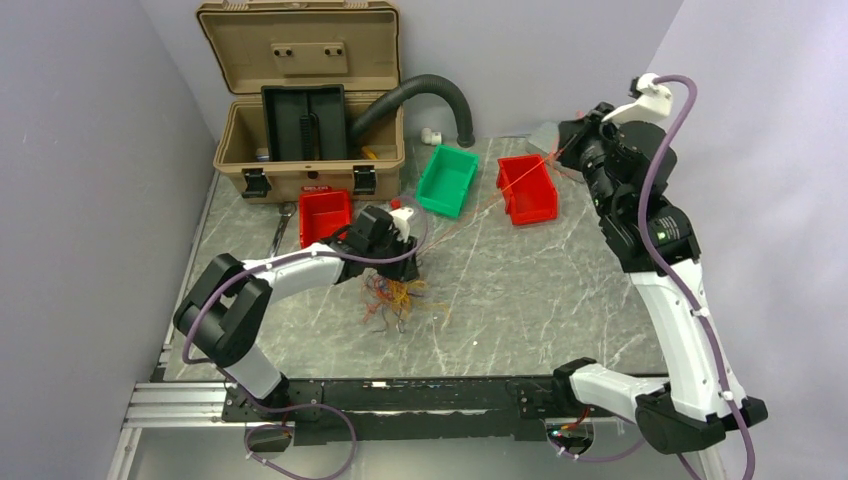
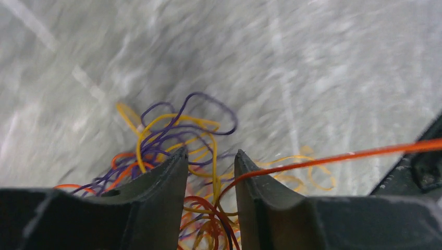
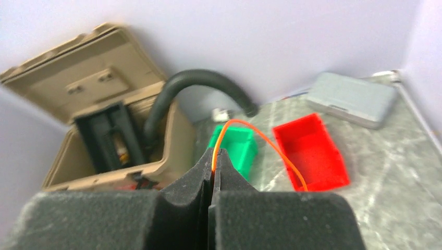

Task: Untangle the cables
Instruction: Untie the cable.

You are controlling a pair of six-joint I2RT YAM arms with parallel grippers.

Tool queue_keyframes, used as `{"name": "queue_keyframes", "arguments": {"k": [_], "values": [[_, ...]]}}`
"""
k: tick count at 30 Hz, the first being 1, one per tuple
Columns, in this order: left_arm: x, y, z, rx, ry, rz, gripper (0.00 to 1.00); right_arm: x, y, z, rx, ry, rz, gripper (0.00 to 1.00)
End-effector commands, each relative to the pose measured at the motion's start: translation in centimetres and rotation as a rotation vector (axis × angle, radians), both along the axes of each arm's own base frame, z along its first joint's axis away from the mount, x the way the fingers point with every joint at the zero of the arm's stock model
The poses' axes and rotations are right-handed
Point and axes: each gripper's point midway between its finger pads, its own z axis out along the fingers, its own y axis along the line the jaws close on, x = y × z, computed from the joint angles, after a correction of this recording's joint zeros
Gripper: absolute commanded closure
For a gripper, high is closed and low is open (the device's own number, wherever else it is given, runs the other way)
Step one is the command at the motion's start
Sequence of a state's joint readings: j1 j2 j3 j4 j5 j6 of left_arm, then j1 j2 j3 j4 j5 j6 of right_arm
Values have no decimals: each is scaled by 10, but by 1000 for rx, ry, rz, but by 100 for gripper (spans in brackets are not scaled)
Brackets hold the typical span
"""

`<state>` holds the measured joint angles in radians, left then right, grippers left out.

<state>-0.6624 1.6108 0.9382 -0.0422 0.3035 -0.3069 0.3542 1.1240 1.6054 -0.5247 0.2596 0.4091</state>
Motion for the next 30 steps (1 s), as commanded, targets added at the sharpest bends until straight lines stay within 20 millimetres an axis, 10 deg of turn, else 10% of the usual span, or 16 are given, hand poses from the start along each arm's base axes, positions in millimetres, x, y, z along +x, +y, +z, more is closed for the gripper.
{"name": "queue_keyframes", "arguments": {"k": [1, 10, 21, 30], "values": [[-1, 68, -34, 173, 81, 238, 61, -35, -84, 36, 43, -102, -405, 100], [-14, 144, -35, 259, 50, 512, 75, -76, -142, 30, 43, -132, -706, 100], [-13, 144, 14, 192, -52, 489, 63, -30, -78, -6, -56, -32, -366, 100], [-15, 138, 45, 138, -100, 448, 49, -7, -73, -26, -79, -4, -385, 100]]}}
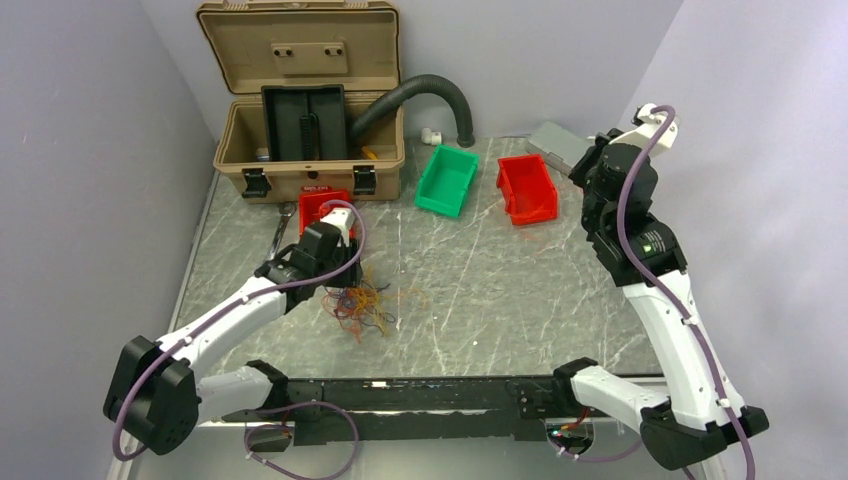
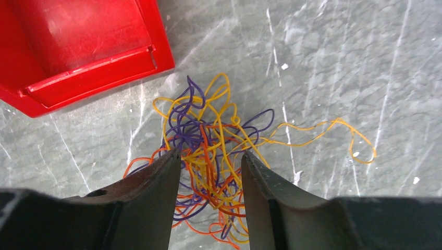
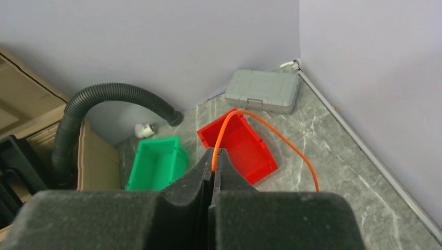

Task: Untangle the cables
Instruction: Untie the cable, then place the cable in the bin.

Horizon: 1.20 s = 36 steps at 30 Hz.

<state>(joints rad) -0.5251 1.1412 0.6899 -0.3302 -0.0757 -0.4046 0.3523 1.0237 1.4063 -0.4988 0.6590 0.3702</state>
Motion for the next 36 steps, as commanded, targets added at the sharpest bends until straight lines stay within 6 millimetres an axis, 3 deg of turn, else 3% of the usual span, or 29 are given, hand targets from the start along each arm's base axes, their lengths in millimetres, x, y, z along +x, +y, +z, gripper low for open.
{"name": "queue_keyframes", "arguments": {"k": [1, 8, 16, 25, 36], "values": [[6, -12, 37, -52, -73, -46, 48, 10, 4, 24, -8, -66, 17, 100], [0, -26, 48, -146, -120, -106, 29, 40, 15, 63, -72, -123, 42, 100], [-1, -20, 62, -139, -158, -92, 11, 77, 33, 104, -82, -206, 72, 100], [-6, -15, 73, -133, -174, -90, 8, 108, 42, 138, -104, -277, 74, 100], [-2, -6, 78, -114, -204, -45, 9, 135, 107, 178, -80, -462, 373, 100]]}}
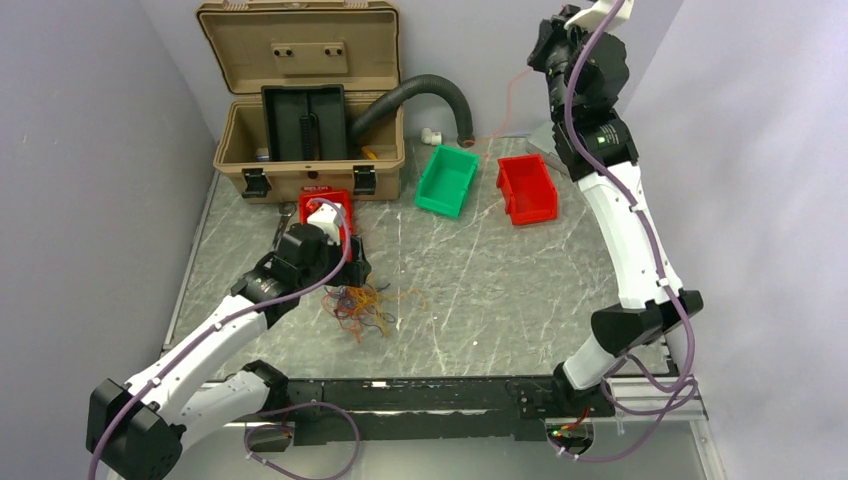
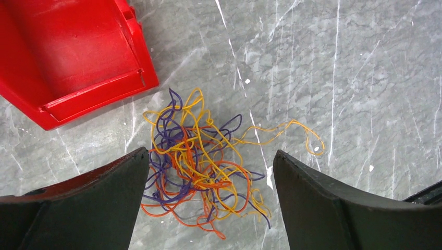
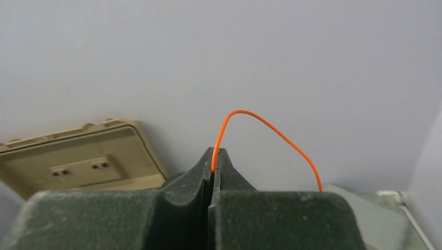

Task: Untangle the cables
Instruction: Place the cable in the bin.

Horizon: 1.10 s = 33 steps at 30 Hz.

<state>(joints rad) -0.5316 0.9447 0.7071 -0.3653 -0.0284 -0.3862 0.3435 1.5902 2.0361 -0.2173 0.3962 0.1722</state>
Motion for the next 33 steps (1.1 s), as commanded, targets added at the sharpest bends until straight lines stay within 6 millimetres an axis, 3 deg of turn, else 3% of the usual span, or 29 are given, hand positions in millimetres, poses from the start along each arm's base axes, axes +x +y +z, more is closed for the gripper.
{"name": "queue_keyframes", "arguments": {"k": [1, 8, 17, 28, 33], "values": [[8, -1, 21, -10, -57, 12, 9, 2, 30, 49, 13, -167, 158, 100], [12, 0, 20, 6, -56, 18, 9, 35, 54, 32, 26, -147, 227, 100], [14, -4, 20, 0, -58, -1, 9, 61, 68, 6, 17, -104, 254, 100], [19, -9, 20, -15, -59, 5, 9, 83, 76, 3, -3, -112, 255, 100], [19, -8, 15, -9, -47, 8, 9, 96, 82, -31, -19, -54, 263, 100]]}}
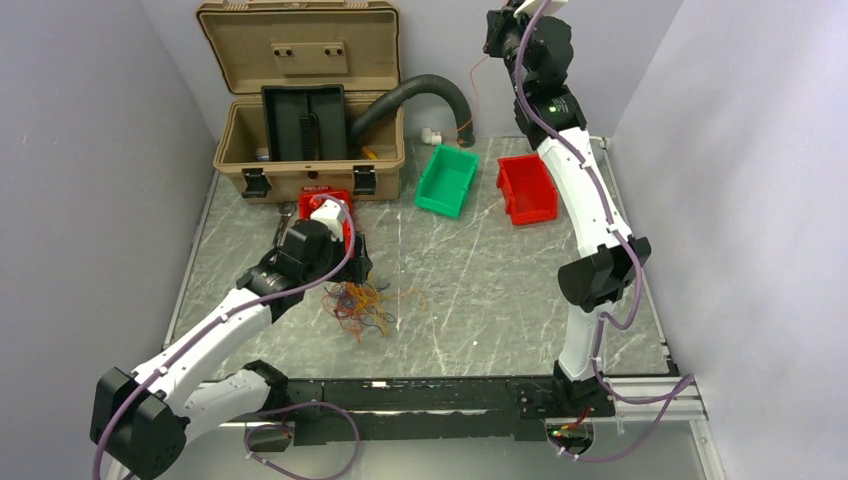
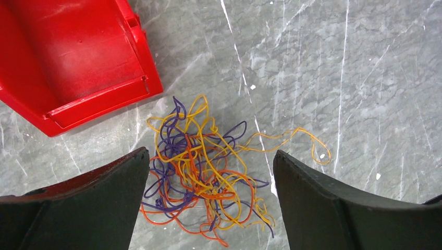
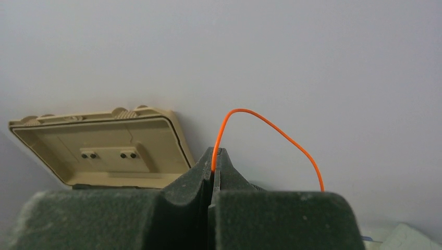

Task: Untangle the cables
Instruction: Place the cable in the bin.

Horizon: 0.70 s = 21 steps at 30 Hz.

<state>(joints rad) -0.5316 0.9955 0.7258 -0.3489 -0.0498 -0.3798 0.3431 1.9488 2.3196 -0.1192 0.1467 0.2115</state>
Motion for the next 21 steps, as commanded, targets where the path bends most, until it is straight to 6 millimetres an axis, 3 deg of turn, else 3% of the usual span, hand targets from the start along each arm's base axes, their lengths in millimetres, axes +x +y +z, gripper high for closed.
{"name": "queue_keyframes", "arguments": {"k": [1, 14, 18, 21], "values": [[11, -7, 18, -28, -50, -4, 9, 6, 4, -14, -8, 0, 14, 100], [13, -6, 14, -4, -39, 2, 8, 7, 7, -149, -48, 211, 31, 100], [13, -8, 12, -10, -32, -3, 8, 4, 38, -193, -190, 265, 211, 100], [13, -9, 10, -16, -27, -4, 8, 16, 48, -222, -218, 343, 242, 100]]}}
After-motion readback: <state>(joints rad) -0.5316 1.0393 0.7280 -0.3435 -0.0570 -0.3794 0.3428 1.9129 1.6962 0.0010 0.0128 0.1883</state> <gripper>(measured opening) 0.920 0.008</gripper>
